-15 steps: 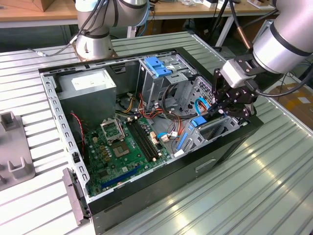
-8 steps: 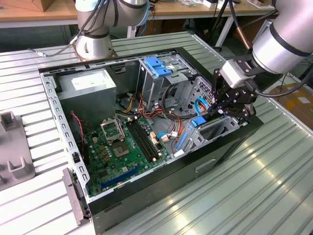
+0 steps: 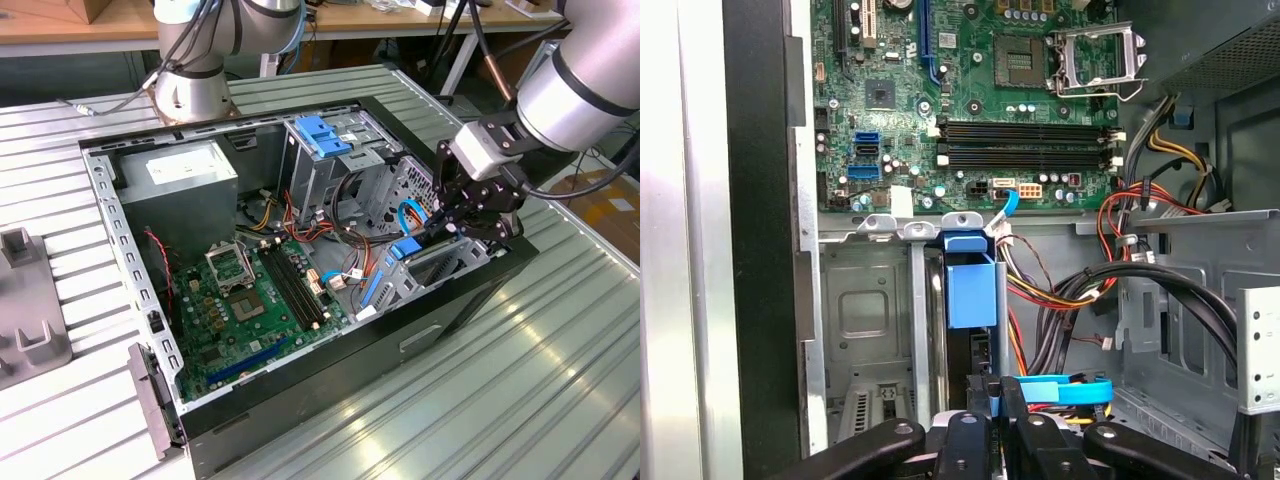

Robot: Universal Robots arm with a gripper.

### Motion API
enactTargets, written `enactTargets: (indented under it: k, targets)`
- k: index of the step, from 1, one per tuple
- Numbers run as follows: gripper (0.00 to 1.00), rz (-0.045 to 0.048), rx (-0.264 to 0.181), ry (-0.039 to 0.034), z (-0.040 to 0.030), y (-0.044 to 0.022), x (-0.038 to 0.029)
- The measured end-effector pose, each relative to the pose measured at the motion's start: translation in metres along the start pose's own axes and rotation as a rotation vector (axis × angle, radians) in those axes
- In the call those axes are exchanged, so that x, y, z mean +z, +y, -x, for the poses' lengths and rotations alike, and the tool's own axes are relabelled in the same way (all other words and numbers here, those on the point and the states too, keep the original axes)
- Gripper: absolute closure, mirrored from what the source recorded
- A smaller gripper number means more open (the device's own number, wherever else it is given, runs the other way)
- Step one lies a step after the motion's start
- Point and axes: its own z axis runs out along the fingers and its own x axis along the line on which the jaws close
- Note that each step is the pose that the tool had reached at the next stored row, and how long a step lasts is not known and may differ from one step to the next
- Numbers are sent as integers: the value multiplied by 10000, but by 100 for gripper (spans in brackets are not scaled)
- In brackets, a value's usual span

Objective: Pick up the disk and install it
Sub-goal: 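Insert the second disk wire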

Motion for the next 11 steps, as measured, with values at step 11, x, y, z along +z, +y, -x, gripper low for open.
enactTargets:
  k: [11]
  targets:
    - [84, 0, 0, 4, 7, 0, -20]
